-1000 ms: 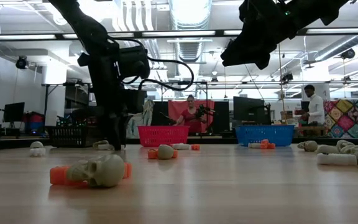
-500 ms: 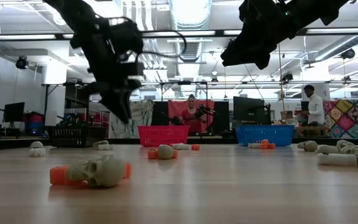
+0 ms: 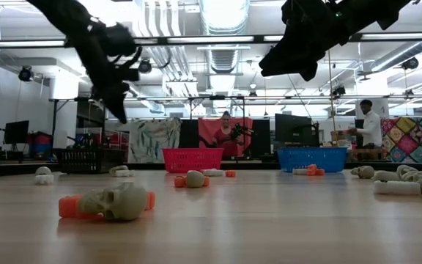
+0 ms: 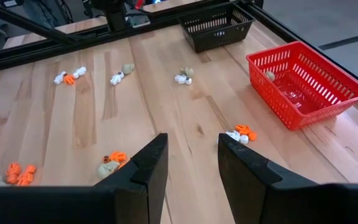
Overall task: Sort Halloween decoration
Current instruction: Put the white skeleton toy into the black bin
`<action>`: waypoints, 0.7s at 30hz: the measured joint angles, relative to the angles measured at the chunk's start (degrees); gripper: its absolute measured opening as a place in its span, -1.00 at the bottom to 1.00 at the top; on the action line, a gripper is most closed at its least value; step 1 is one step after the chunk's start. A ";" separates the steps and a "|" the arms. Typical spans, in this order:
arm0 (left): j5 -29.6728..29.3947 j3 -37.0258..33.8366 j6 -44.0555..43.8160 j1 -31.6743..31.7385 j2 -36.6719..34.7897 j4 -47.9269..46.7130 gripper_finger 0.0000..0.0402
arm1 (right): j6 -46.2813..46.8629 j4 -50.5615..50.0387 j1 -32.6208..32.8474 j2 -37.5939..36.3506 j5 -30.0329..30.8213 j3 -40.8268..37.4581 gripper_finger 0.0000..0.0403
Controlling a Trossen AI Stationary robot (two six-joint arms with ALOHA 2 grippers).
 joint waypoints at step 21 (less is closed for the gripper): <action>0.09 -0.11 -1.49 10.32 12.92 -4.24 -0.96 | 0.00 0.20 0.00 0.00 0.00 0.00 -0.37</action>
